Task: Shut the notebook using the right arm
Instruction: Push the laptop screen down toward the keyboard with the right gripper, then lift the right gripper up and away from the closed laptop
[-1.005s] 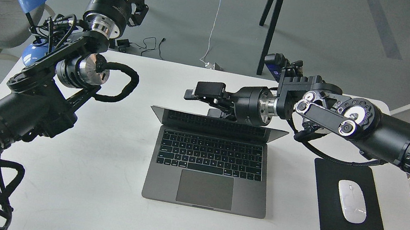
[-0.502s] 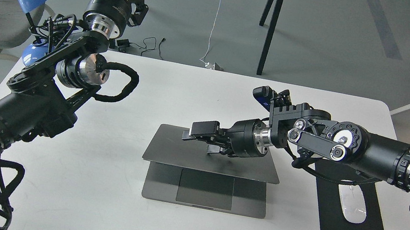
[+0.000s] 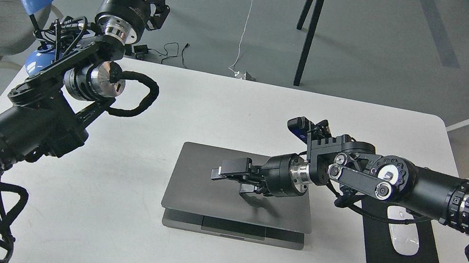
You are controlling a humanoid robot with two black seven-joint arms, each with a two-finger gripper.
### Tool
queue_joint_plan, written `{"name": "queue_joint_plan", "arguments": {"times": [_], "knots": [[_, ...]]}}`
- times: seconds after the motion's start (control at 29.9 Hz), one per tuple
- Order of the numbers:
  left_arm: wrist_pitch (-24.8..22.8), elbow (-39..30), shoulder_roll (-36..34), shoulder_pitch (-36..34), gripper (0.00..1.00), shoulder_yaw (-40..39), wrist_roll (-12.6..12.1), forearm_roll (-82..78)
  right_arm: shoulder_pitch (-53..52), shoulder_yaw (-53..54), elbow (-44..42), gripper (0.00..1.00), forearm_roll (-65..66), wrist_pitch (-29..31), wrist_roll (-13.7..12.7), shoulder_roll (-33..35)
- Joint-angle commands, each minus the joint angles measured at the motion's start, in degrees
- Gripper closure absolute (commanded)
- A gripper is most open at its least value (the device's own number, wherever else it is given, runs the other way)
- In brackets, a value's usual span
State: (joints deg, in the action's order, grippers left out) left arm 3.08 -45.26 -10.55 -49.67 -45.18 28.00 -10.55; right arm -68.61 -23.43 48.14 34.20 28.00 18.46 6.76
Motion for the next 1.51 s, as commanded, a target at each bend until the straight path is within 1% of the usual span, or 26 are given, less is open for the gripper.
{"name": "queue_joint_plan", "arguments": {"times": [0.0,0.13,0.47,0.64,0.74,0.87,1.0,1.24,1.37,1.47], "knots": [[0.0,0.0,0.0,0.0,0.0,0.0,0.0,0.0,1.2,-0.2,-0.7,0.0,1.0,0.0,0.0,0.0],[0.0,0.0,0.0,-0.1,0.0,0.0,0.0,0.0,2.5,-0.5,-0.9,0.0,4.0,0.0,0.0,-0.1],[0.0,0.0,0.0,0.0,0.0,0.0,0.0,0.0,3.5,-1.0,-1.0,0.0,4.3,-0.8,0.0,-0.5],[0.0,0.0,0.0,0.0,0.0,0.0,0.0,0.0,4.7,-1.3,-3.7,0.0,4.8,-2.2,0.0,-2.0],[0.0,0.0,-0.1,0.0,0.0,0.0,0.0,0.0,4.1,-1.3,-3.8,0.0,4.7,-2.2,0.1,-2.0],[0.0,0.0,0.0,0.0,0.0,0.0,0.0,0.0,1.7,1.5,-3.3,0.0,4.0,-1.8,0.2,-1.6],[0.0,0.0,0.0,0.0,0.0,0.0,0.0,0.0,0.6,11.3,-3.3,0.0,3.7,-2.0,0.1,0.3],[0.0,0.0,0.0,0.0,0.0,0.0,0.0,0.0,1.6,39.1,-4.4,0.0,3.5,-2.7,-0.1,4.4],[0.0,0.0,0.0,0.0,0.0,0.0,0.0,0.0,5.1,52.9,-5.3,0.0,-0.9,-6.1,-0.2,4.7],[0.0,0.0,0.0,0.0,0.0,0.0,0.0,0.0,6.7,58.9,-5.8,0.0,-6.6,-9.3,-0.4,4.8]]}}
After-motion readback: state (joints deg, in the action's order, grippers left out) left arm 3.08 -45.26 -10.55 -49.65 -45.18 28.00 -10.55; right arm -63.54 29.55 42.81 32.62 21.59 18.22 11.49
